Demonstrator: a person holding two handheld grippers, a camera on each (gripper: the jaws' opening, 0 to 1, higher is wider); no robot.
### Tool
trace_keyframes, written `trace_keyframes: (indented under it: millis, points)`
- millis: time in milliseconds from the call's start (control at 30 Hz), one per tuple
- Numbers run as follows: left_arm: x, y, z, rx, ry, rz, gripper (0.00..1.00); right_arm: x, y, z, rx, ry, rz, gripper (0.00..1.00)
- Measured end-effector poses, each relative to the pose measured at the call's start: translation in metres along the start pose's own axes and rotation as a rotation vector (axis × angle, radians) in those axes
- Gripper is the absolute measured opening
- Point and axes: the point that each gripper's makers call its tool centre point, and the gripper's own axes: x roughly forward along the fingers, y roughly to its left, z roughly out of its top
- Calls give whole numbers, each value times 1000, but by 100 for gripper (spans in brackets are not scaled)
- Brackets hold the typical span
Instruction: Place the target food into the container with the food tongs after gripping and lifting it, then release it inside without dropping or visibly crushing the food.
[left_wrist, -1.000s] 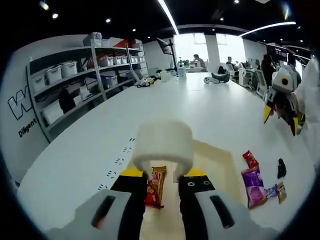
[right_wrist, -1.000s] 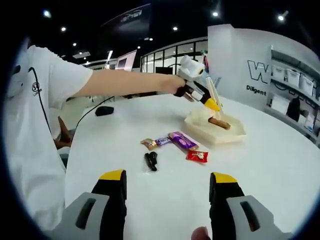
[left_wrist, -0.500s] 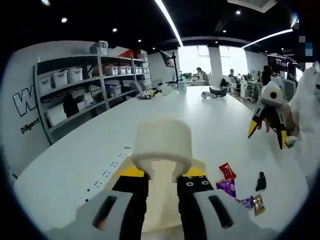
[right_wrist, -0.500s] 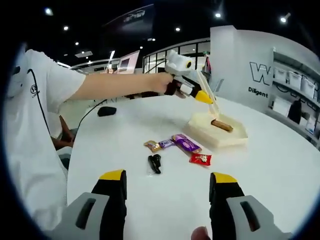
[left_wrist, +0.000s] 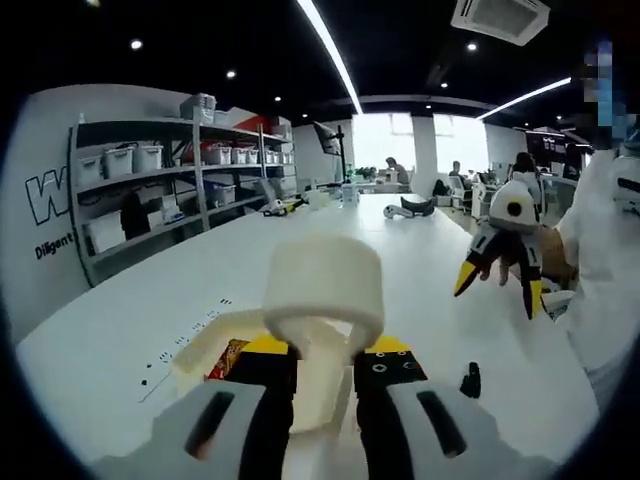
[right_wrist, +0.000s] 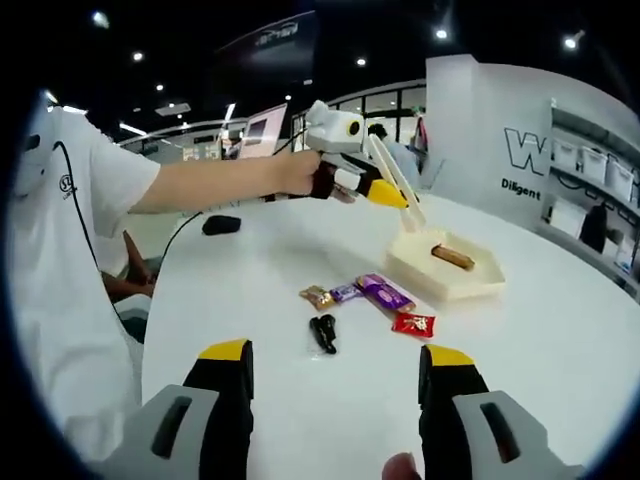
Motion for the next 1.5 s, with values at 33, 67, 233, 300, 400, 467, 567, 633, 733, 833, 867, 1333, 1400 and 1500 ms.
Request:
trace_keyframes:
  millis: [33,67,233,300,400,467,567,633,733,833,867,1333,1400,1500]
  points:
    - [-1,-4,0,-5,-7,-3,20,0,1,0,-3,1,0,64]
    - [-2,-7,0,-7,-10,-7,20,-1,2,0,-4,1,0,64]
    - [-5,-24,-3,-8,-17,-34,20,-2,5,1,-7,-1,-1,64]
    - [-5,-28,-5,-8,-14,-42,20,-3,6,1,-8,0,0,64]
    - [-4,-33,-9,-13,-15,-53,20,-4,8,1,-10,0,-1,64]
    - [-3,-38,-13,-16,-9,-67,20,-5,9,0,-9,-1,-3,64]
    - [-2,-43,-17,-22,-6,-78,20,-5,10,-1,-10,2,-2,64]
    - [-2,-46,-20,-25,-2,-85,20,-5,11,-1,-10,3,-2,64]
    - [0,-51,-24,-32,0,-97,21,-6,13,-1,-12,5,-1,64]
    - [1,-54,-27,-35,5,-109,21,-6,13,-1,-12,5,-1,65]
    - [1,-55,-27,-36,7,-112,21,-5,14,-1,-13,6,-1,65]
    - [3,-56,-42,-58,37,-137,21,-3,16,-3,-13,11,6,66]
    - [3,-56,-44,-60,40,-142,21,-3,16,-3,-11,11,6,66]
    - [3,-55,-47,-62,46,-147,21,-2,16,-4,-9,12,7,66]
